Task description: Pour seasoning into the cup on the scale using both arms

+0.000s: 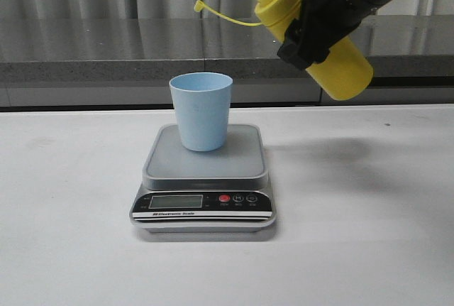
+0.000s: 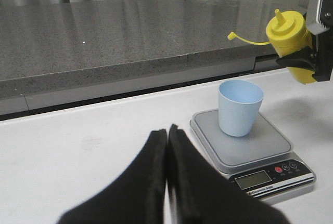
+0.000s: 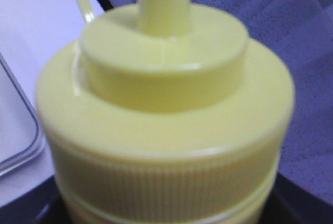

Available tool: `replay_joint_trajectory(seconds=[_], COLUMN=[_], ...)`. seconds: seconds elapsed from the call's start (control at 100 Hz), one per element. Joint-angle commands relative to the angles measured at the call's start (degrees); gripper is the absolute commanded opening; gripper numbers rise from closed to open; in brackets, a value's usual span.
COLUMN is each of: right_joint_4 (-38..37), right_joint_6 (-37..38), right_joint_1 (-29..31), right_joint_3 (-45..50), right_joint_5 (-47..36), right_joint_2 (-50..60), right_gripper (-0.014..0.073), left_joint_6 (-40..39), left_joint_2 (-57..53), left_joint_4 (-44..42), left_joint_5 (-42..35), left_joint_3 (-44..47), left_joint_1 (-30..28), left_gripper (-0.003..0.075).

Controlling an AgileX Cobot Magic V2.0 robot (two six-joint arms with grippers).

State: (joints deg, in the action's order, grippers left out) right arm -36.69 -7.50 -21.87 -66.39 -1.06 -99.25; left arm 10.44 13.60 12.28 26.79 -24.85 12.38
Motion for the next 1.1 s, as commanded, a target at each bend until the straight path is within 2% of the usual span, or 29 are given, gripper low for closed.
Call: replay_joint_trajectory(seconds=[0.0, 0.23, 0.49, 0.63, 0.91, 1.09], right_joint_4=[-5.7, -22.4, -43.7, -54.3, -66.3, -66.3], right_joint_6=[0.3, 6.4, 23.2, 28.9, 29.5, 27.6], right_joint_1=[-0.7, -2.1, -5.0, -7.2, -9.1, -9.1], right_joint_3=[-3.6, -6.1, -6.2, -6.2, -6.2, -6.1], right_joint_5=[0.1, 8.2, 14.8, 19.4, 20.7, 20.7], right_joint_2=[2.0, 0.7, 0.3, -0.9, -1.5, -1.5], right_gripper=[-0.0059, -0.0059, -0.0059, -0.0059, -0.0059, -0.0059], left_joint_6=[-0.4, -0.4, -0.4, -0.4, -0.4, -0.4], left_joint_2=[0.6, 0.6, 0.6, 0.6, 0.6, 0.6], left_joint_4=[0.7, 0.7, 0.7, 0.7, 0.7, 0.7], left_joint_5=[-3.9, -3.9, -3.9, -3.9, -3.9, -3.9], left_joint_3=[-1.5, -1.5, -1.5, -1.5, -1.5, -1.5], left_joint_1=[-0.2, -0.2, -0.2, -0.2, -0.2, -0.2], left_gripper=[-0.002, -0.002, -0.002, -0.002, -0.002, -0.002])
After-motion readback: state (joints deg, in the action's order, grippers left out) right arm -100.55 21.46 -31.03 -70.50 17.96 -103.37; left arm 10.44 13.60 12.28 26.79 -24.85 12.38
